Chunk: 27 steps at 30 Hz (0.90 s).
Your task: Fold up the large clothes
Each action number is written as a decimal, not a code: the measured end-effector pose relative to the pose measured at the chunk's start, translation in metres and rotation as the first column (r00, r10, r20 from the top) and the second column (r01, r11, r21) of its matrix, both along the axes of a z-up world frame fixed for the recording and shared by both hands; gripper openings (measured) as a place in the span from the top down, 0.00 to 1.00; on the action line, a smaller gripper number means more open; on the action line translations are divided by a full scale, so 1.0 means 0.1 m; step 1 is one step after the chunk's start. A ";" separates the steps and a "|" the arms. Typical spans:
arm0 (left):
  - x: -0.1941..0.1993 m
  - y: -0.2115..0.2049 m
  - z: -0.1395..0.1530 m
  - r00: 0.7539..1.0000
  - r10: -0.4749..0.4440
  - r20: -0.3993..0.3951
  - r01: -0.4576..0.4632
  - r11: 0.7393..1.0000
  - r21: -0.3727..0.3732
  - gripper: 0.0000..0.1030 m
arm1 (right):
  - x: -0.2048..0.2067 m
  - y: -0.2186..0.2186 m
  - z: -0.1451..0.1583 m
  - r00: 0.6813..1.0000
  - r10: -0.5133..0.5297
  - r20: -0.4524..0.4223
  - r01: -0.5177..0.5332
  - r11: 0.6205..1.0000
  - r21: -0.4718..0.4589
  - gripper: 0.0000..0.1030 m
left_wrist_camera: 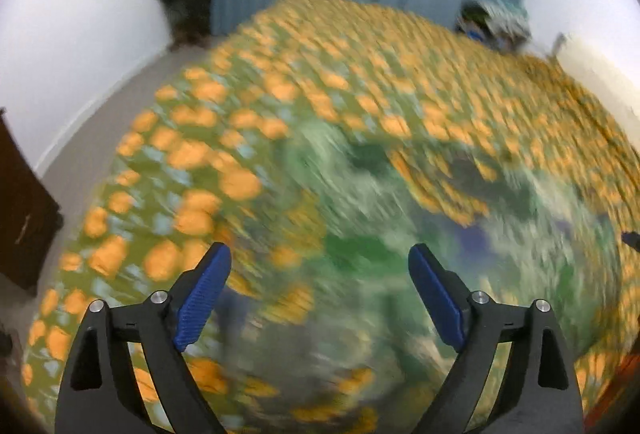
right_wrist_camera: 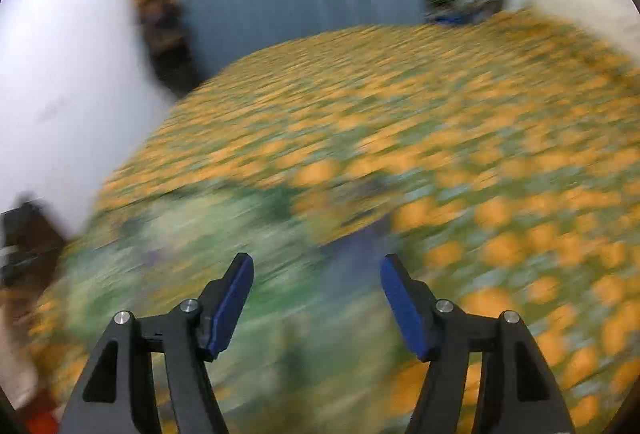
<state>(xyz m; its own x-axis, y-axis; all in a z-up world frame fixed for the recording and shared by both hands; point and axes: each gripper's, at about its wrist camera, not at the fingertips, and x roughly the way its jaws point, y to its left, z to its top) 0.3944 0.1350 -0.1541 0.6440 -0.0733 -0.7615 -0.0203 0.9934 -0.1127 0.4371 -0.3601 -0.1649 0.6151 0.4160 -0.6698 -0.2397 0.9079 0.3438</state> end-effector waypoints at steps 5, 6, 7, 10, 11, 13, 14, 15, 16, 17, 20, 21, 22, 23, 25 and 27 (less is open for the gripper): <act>-0.13 -0.12 -0.06 0.998 0.013 -0.063 -0.012 1.000 0.018 0.18 | -0.14 0.14 -0.42 0.988 -0.133 -0.076 0.104 0.945 -0.311 0.37; -0.18 -0.16 0.01 0.999 0.003 -0.049 -0.002 1.000 0.025 0.17 | -0.17 0.09 -0.37 0.980 -0.193 -0.049 0.164 0.922 -0.349 0.37; -0.24 -0.22 0.10 0.999 -0.020 -0.030 0.021 0.999 0.029 0.17 | -0.23 0.04 -0.27 0.974 -0.224 -0.018 0.207 0.925 -0.320 0.37; -0.34 -0.54 0.37 0.991 -0.127 0.042 0.125 0.991 0.047 0.15 | -0.45 0.09 -0.01 0.982 -0.179 0.069 0.189 0.963 -0.194 0.36; -0.36 -0.71 0.44 0.982 -0.174 0.068 0.170 0.984 0.052 0.13 | -0.51 0.12 0.03 0.983 -0.157 0.091 0.171 0.969 -0.177 0.36; -0.37 -1.05 0.51 0.960 -0.264 0.091 0.261 0.964 0.051 0.06 | -0.56 0.24 -0.01 0.990 -0.100 0.103 0.114 0.984 -0.138 0.35; -0.34 -1.19 0.49 0.950 -0.301 0.084 0.298 0.953 0.045 0.05 | -0.56 0.23 -0.08 0.992 -0.096 0.087 0.108 0.985 -0.134 0.36; -0.29 -1.37 0.43 0.935 -0.349 0.062 0.347 0.937 0.034 0.05 | -0.55 0.25 -0.17 0.992 -0.105 0.064 0.113 0.984 -0.135 0.36; -0.25 -1.52 0.34 0.924 -0.381 0.031 0.380 0.924 0.027 0.05 | -0.51 0.25 -0.32 0.992 -0.128 0.022 0.129 0.983 -0.131 0.36; -0.19 -1.64 0.23 0.918 -0.398 -0.004 0.398 0.917 0.031 0.05 | -0.49 0.24 -0.40 0.990 -0.143 -0.005 0.142 0.983 -0.114 0.35; 0.12 -1.90 -0.24 0.915 -0.381 -0.136 0.397 0.909 0.124 0.04 | -0.56 0.17 -0.52 0.987 -0.161 -0.008 0.160 0.986 -0.054 0.35; 0.20 -1.92 -0.30 0.917 -0.371 -0.145 0.389 0.912 0.129 0.00 | -0.57 0.17 -0.52 0.989 -0.150 0.001 0.149 0.987 -0.064 0.35; 0.31 -1.92 -0.33 0.923 -0.355 -0.146 0.373 0.920 0.119 0.00 | -0.58 0.19 -0.51 0.991 -0.134 0.004 0.134 0.988 -0.081 0.35; 0.45 -1.92 -0.32 0.932 -0.333 -0.146 0.349 0.931 0.108 0.00 | -0.60 0.21 -0.52 0.992 -0.126 0.007 0.127 0.988 -0.090 0.35; 0.69 -1.93 -0.29 0.942 -0.294 -0.161 0.312 0.946 0.094 0.00 | -0.64 0.20 -0.54 0.993 -0.118 0.017 0.119 0.989 -0.086 0.35; 0.96 -1.94 -0.29 0.947 -0.261 -0.186 0.280 0.956 0.084 0.00 | -0.65 0.18 -0.58 0.993 -0.119 0.015 0.120 0.991 -0.066 0.35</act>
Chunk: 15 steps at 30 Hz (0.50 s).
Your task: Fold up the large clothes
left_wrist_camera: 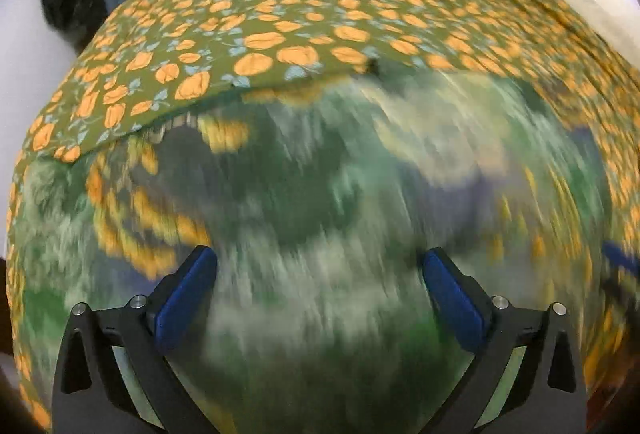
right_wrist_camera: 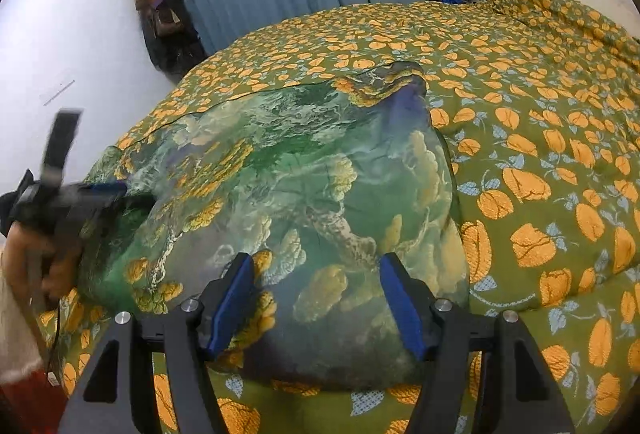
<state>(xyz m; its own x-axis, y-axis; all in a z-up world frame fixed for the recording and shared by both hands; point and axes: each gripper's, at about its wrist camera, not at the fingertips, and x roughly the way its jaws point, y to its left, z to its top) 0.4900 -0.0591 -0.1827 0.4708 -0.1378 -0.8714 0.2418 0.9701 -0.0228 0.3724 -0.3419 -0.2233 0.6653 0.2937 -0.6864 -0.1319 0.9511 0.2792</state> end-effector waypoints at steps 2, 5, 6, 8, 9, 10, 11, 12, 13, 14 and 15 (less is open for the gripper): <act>0.18 -0.01 -0.03 0.999 0.034 -0.009 -0.034 0.999 0.003 0.00 | 0.01 -0.03 0.00 1.000 0.002 -0.003 -0.002 1.000 0.014 0.35; 0.41 -0.01 -0.09 0.997 0.079 -0.018 -0.079 0.997 0.017 0.00 | 0.02 -0.01 -0.02 1.000 0.006 0.002 -0.006 1.000 0.017 0.35; 0.50 -0.02 -0.12 0.996 0.090 -0.018 -0.090 0.996 0.023 0.00 | 0.01 -0.02 -0.03 1.000 0.008 0.006 -0.008 1.000 0.016 0.35; 0.58 -0.03 -0.16 0.995 0.102 -0.016 -0.101 0.995 0.024 0.00 | 0.01 -0.01 -0.03 1.000 0.011 0.012 -0.011 1.000 0.010 0.35; 0.59 -0.03 -0.16 0.994 0.108 -0.016 -0.108 0.994 0.022 0.00 | 0.01 -0.01 -0.04 1.000 0.014 0.012 -0.014 1.000 0.009 0.35; 0.57 -0.02 -0.16 0.994 0.112 -0.015 -0.112 0.994 0.019 0.00 | 0.01 -0.01 -0.04 1.000 0.016 0.012 -0.016 1.000 0.009 0.35; 0.55 -0.02 -0.15 0.994 0.110 -0.009 -0.110 0.994 0.017 0.00 | 0.02 -0.01 -0.05 1.000 0.017 0.010 -0.017 1.000 0.012 0.35; 0.48 -0.01 -0.14 0.995 0.102 -0.003 -0.102 0.995 0.013 0.00 | 0.02 -0.02 -0.05 1.000 0.017 0.008 -0.017 1.000 0.018 0.35; 0.44 -0.01 -0.13 0.996 0.094 -0.004 -0.094 0.996 0.009 0.00 | 0.02 -0.03 -0.05 1.000 0.017 0.005 -0.017 1.000 0.025 0.35; 0.37 0.00 -0.12 0.997 0.083 -0.004 -0.083 0.997 0.005 0.00 | 0.02 -0.03 -0.05 1.000 0.016 0.004 -0.016 1.000 0.027 0.35; 0.30 0.01 -0.11 0.998 0.070 0.000 -0.070 0.998 0.002 0.00 | 0.02 -0.03 -0.05 1.000 0.016 0.004 -0.016 1.000 0.027 0.35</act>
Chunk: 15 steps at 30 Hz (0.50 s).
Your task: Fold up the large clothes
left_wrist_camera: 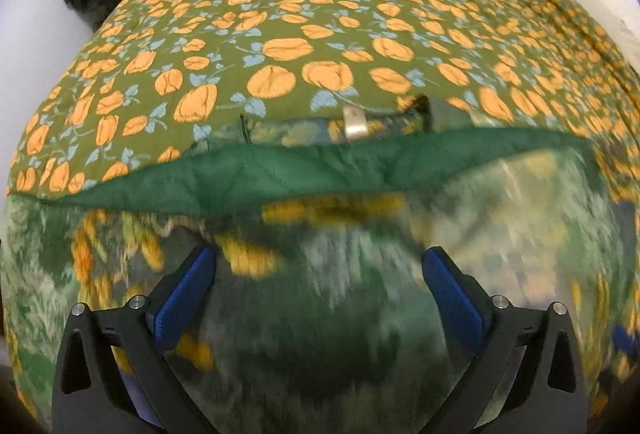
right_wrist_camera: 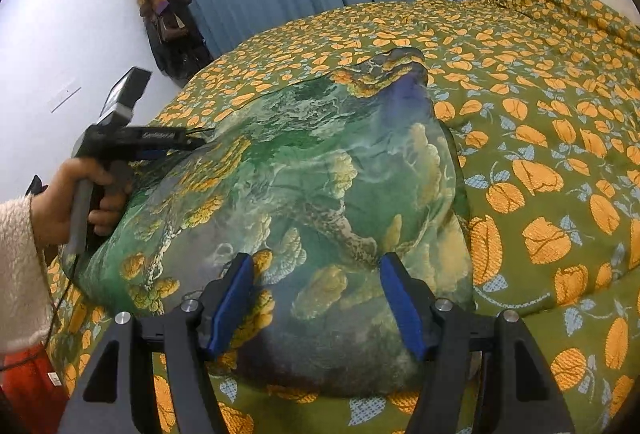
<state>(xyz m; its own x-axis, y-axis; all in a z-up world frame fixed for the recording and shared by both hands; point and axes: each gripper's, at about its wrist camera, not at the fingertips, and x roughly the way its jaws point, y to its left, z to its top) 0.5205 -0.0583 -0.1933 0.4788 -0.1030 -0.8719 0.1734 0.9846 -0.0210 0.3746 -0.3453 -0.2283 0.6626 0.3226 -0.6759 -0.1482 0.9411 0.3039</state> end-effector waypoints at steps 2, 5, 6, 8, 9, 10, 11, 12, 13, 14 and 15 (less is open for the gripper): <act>-0.17 0.01 0.03 1.000 -0.022 0.016 0.022 1.000 0.004 0.00 | 0.00 0.01 0.00 1.000 -0.001 0.001 0.001 1.000 -0.004 0.35; -0.49 0.06 0.08 0.998 -0.046 0.044 0.045 0.999 0.010 0.00 | -0.01 0.01 0.00 1.000 -0.004 0.003 0.004 1.000 -0.009 0.35; -0.62 0.06 0.09 0.997 -0.060 0.048 0.059 0.998 0.023 0.00 | -0.01 0.01 0.00 1.000 -0.007 0.003 0.007 1.000 -0.010 0.35; -0.83 0.04 0.10 0.994 -0.085 0.067 0.081 0.995 0.055 0.00 | 0.00 0.02 -0.01 1.000 -0.011 0.004 0.011 1.000 -0.014 0.35; -0.89 0.02 0.10 0.993 -0.093 0.073 0.088 0.994 0.069 0.00 | -0.01 0.02 -0.01 1.000 -0.014 0.006 0.014 1.000 -0.017 0.35; -0.98 0.01 0.09 0.992 -0.103 0.078 0.096 0.991 0.092 0.00 | -0.01 0.03 -0.01 1.000 -0.017 0.008 0.017 1.000 -0.019 0.35; -1.06 -0.01 0.09 0.990 -0.110 0.084 0.101 0.989 0.110 0.00 | -0.01 0.03 -0.02 1.000 -0.019 0.009 0.020 1.000 -0.020 0.35; -1.11 -0.01 0.08 0.990 -0.114 0.088 0.103 0.987 0.122 0.00 | -0.02 0.03 -0.02 1.000 -0.021 0.010 0.021 1.000 -0.022 0.35; -1.16 -0.02 0.08 0.989 -0.115 0.090 0.103 0.986 0.130 0.01 | -0.02 0.03 -0.02 1.000 -0.023 0.012 0.023 0.999 -0.024 0.35; -1.18 -0.03 0.09 0.990 -0.112 0.090 0.100 0.986 0.135 0.01 | -0.02 0.03 -0.03 1.000 -0.025 0.013 0.025 0.999 -0.028 0.35; -1.20 -0.02 0.09 0.990 -0.107 0.089 0.094 0.986 0.136 0.01 | -0.03 0.04 -0.03 1.000 -0.027 0.015 0.027 0.999 -0.032 0.35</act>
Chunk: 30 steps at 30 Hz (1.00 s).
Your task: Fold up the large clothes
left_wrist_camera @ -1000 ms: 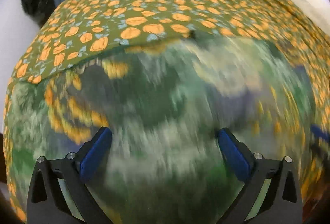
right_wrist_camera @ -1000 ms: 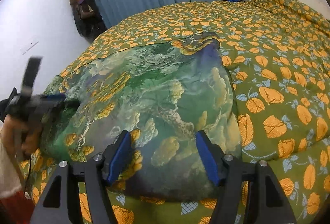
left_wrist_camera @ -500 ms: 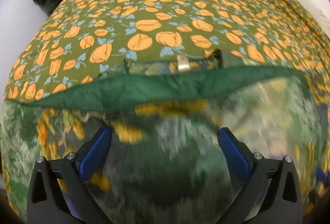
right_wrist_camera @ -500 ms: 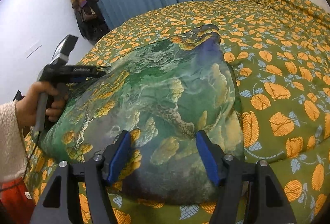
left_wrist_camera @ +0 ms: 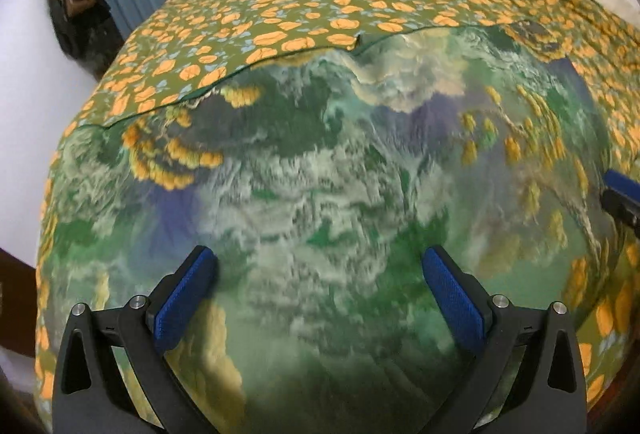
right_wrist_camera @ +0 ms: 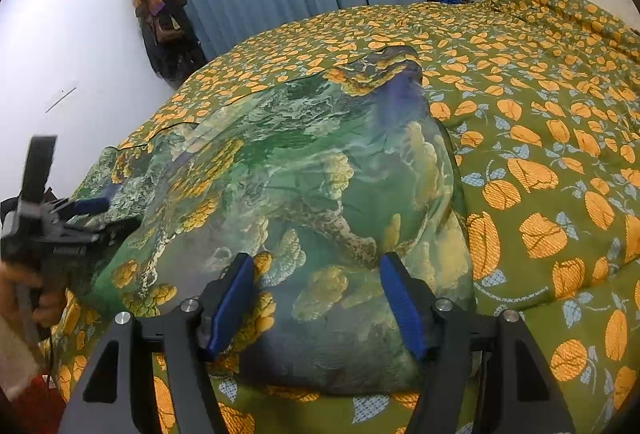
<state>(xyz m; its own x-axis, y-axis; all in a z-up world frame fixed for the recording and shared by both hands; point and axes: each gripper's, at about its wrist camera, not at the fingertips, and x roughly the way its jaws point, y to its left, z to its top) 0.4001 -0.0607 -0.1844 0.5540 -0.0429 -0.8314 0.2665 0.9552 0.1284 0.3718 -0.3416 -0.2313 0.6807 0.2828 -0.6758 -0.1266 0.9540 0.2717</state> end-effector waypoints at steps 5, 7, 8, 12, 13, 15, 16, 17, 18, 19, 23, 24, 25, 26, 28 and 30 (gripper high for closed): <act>-0.01 0.01 0.00 1.000 0.025 -0.006 -0.025 1.000 -0.004 0.01 | -0.01 0.02 -0.01 1.000 -0.014 0.004 0.014 1.000 -0.015 0.35; -0.02 0.01 -0.01 1.000 0.030 -0.007 -0.030 1.000 -0.002 0.01 | -0.02 0.02 -0.01 1.000 -0.019 0.005 0.019 1.000 -0.018 0.35; -0.03 0.00 -0.01 1.000 0.031 -0.007 -0.031 1.000 -0.001 0.01 | -0.02 0.02 -0.02 1.000 -0.020 0.005 0.020 1.000 -0.018 0.35; -0.04 0.01 -0.02 0.999 0.031 -0.008 -0.031 1.000 -0.001 0.01 | -0.03 0.03 -0.03 1.000 -0.024 0.007 0.024 0.999 -0.024 0.35; -0.04 0.01 -0.02 0.999 0.031 -0.008 -0.031 1.000 -0.001 0.01 | -0.04 0.03 -0.03 1.000 -0.025 0.008 0.025 0.999 -0.027 0.35; -0.05 0.01 -0.02 0.999 0.032 -0.006 -0.032 0.999 -0.003 0.01 | -0.05 0.04 -0.03 1.000 -0.026 0.008 0.026 0.999 -0.031 0.35; -0.05 0.01 -0.02 0.999 0.034 -0.006 -0.034 0.999 -0.004 0.01 | -0.05 0.04 -0.03 1.000 -0.026 0.009 0.026 0.999 -0.033 0.35; -0.07 0.01 -0.03 0.999 0.034 -0.005 -0.034 0.999 -0.005 0.01 | -0.05 0.04 -0.03 1.000 -0.026 0.009 0.027 0.999 -0.034 0.35; -0.10 0.02 -0.03 0.999 0.035 -0.005 -0.035 0.999 -0.005 0.01 | -0.05 0.04 -0.03 1.000 -0.026 0.010 0.026 0.999 -0.035 0.35; -0.13 0.02 -0.03 0.999 0.032 -0.006 -0.032 0.999 -0.005 0.01 | -0.05 0.04 -0.03 1.000 -0.025 0.010 0.026 0.999 -0.036 0.35; -0.29 0.02 -0.06 1.000 0.021 -0.003 -0.021 1.000 0.001 0.01 | -0.05 0.05 -0.03 1.000 -0.024 0.011 0.024 0.999 -0.038 0.35; -0.34 0.01 -0.08 1.000 0.018 0.001 -0.018 1.000 0.005 0.01 | -0.05 0.05 -0.03 1.000 -0.023 0.012 0.024 0.999 -0.039 0.35; -0.36 0.01 -0.08 1.000 0.018 0.004 -0.018 1.000 0.005 0.01 | -0.05 0.05 -0.03 1.000 -0.022 0.012 0.023 0.999 -0.041 0.35; -0.37 0.01 -0.09 1.000 0.021 0.005 -0.021 1.000 0.004 0.01 | -0.05 0.06 -0.04 1.000 -0.021 0.013 0.022 0.999 -0.044 0.35; -0.41 0.02 -0.09 0.999 0.032 0.002 -0.032 0.999 -0.003 0.01 | -0.05 0.06 -0.04 1.000 -0.021 0.012 0.021 0.999 -0.049 0.35; -0.44 0.01 -0.09 0.999 0.033 0.000 -0.033 0.999 -0.005 0.01 | -0.04 0.05 -0.04 1.000 -0.019 0.011 0.020 0.999 -0.050 0.35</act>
<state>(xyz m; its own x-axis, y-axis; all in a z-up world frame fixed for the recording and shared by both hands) 0.3559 -0.0593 -0.1936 0.5554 -0.0282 -0.8311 0.2344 0.9642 0.1239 0.3673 -0.3364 -0.2349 0.6927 0.2354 -0.6817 -0.1105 0.9687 0.2222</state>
